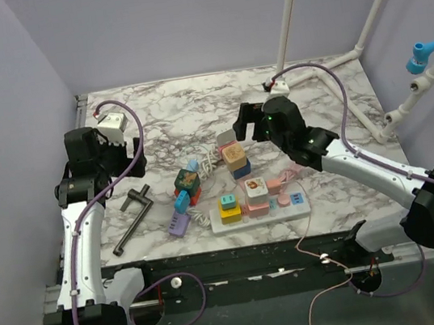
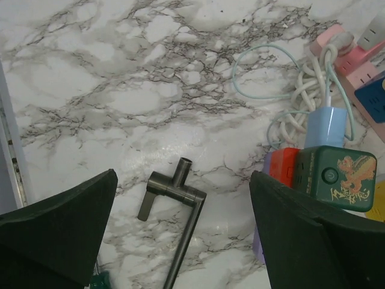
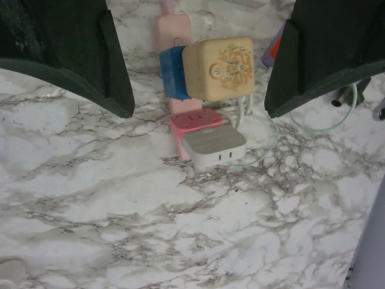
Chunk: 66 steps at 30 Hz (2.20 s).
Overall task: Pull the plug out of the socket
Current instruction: Remove the plug from the socket.
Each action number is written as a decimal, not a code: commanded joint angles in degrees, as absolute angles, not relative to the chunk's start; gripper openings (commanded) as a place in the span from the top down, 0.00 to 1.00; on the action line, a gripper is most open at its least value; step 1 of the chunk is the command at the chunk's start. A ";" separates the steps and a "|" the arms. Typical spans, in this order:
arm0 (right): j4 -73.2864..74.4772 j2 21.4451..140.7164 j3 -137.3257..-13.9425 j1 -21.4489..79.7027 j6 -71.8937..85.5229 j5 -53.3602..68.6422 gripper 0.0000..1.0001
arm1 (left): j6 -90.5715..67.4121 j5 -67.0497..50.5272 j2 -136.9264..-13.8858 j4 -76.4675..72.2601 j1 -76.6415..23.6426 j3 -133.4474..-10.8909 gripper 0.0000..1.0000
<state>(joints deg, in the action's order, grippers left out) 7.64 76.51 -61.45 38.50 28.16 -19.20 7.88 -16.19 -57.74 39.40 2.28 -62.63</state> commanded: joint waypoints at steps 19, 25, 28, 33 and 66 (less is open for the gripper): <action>17.74 93.94 -79.25 61.37 12.27 -26.21 0.00 | 10.99 -32.24 -59.81 40.22 8.99 -63.26 0.01; 17.14 95.95 -78.57 66.33 14.87 -24.90 0.00 | 12.16 -31.82 -61.11 41.11 11.17 -63.05 0.01; 16.70 96.79 -77.70 67.91 15.83 -25.03 0.00 | 13.05 -32.16 -60.83 41.76 11.18 -62.75 0.01; 16.92 96.56 -76.36 68.26 16.92 -28.69 0.00 | 14.07 -32.61 -60.95 43.12 11.17 -63.05 0.01; 24.03 100.84 -73.32 52.47 19.99 -33.81 0.26 | 15.21 -33.84 -61.30 44.61 7.90 -65.93 0.01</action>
<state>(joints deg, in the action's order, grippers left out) 25.98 98.96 -74.17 53.01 20.32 -32.32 14.85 -33.08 -61.73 44.97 8.21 -64.27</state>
